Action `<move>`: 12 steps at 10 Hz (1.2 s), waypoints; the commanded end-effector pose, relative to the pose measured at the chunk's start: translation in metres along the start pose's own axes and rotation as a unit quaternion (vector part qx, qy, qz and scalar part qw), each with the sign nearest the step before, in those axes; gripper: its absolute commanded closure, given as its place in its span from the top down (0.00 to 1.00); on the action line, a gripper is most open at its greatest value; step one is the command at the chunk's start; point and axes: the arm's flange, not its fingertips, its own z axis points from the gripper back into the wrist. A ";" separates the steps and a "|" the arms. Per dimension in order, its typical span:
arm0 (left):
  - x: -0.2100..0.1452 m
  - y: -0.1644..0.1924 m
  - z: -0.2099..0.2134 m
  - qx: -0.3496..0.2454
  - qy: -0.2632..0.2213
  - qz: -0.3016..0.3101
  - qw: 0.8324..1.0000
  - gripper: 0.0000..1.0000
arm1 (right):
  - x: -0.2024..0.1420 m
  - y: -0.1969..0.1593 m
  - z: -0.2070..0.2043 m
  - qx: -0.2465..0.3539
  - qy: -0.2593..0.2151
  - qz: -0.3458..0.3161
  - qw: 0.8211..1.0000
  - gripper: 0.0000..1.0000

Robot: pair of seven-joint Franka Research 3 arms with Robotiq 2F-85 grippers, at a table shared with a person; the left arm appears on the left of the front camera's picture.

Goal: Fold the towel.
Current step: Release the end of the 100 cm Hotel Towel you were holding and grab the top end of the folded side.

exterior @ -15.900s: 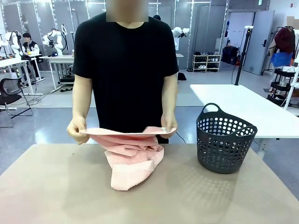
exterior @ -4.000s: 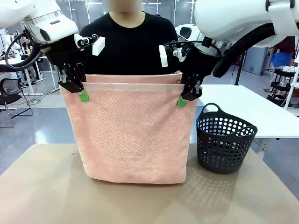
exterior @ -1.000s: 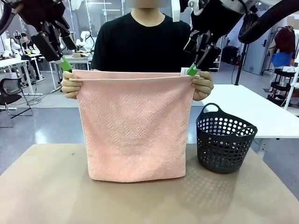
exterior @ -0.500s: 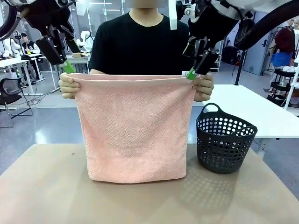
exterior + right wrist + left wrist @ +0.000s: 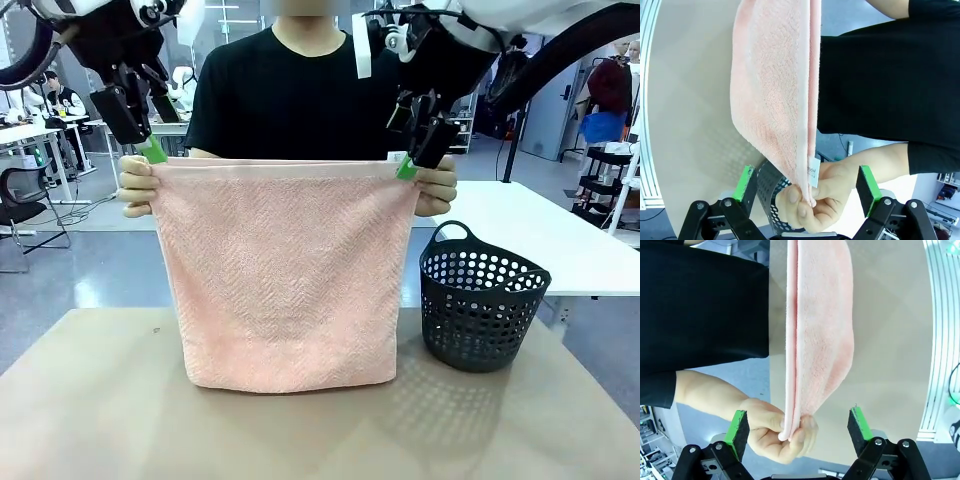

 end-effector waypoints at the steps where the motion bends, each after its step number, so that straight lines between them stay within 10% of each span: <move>1: 0.004 0.010 -0.008 -0.036 0.001 0.001 0.999 1.00 | 0.009 -0.012 -0.010 0.019 0.011 -0.010 1.000 1.00; 9: 0.015 0.013 -0.087 -0.095 0.026 0.004 0.995 1.00 | 0.009 -0.020 -0.062 0.090 0.013 -0.035 0.995 1.00; 10: 0.013 0.013 -0.088 -0.093 0.028 0.009 0.995 0.44 | 0.009 -0.020 -0.063 0.089 0.015 -0.033 0.995 0.63; 11: 0.011 0.013 -0.090 -0.094 0.029 0.010 0.995 0.43 | 0.010 -0.020 -0.063 0.089 0.015 -0.031 0.995 0.40; 12: 0.011 0.012 -0.093 -0.093 0.037 0.005 0.995 0.00 | 0.010 -0.020 -0.064 0.087 0.015 -0.031 0.996 0.03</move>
